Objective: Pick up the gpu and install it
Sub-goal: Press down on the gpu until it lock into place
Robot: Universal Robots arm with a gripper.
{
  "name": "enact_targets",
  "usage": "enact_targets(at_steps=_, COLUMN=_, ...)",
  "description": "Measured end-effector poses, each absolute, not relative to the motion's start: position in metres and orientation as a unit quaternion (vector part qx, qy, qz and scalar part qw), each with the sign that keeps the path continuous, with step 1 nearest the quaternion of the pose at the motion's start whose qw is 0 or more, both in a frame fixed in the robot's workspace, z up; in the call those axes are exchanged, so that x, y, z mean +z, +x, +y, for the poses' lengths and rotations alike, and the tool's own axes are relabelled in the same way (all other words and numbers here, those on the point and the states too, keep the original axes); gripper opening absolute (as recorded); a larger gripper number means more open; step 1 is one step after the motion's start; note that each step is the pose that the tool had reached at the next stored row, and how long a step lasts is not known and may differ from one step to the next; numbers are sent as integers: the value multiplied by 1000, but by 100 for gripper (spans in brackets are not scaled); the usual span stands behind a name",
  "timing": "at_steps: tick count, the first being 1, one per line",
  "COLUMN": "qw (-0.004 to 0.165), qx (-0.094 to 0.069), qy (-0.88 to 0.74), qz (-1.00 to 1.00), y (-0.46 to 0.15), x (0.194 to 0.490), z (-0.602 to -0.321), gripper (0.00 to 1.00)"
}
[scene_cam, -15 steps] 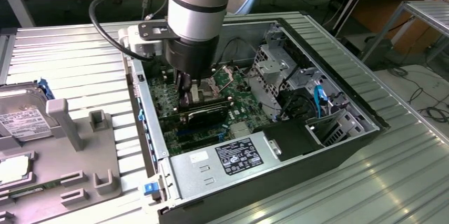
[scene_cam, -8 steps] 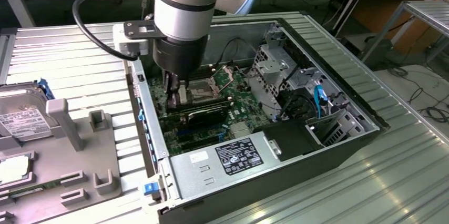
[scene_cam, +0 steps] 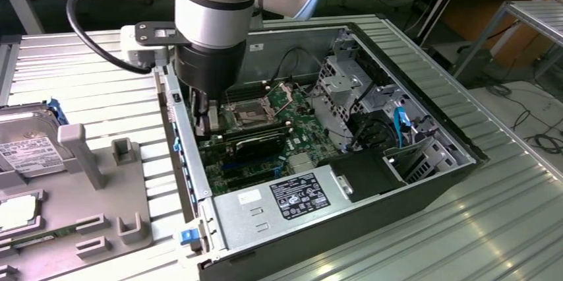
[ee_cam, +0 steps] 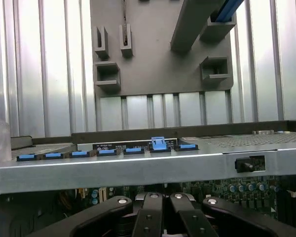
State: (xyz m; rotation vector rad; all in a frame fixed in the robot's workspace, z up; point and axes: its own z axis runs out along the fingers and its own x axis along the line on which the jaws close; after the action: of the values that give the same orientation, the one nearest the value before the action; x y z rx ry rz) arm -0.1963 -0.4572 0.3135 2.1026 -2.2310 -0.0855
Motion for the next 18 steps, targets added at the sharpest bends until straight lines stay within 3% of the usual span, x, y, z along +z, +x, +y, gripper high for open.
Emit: enact_targets(at_steps=18, qw=37, qx=-28, qy=685, qz=-727, y=-198, x=308, z=-457, gripper=11)
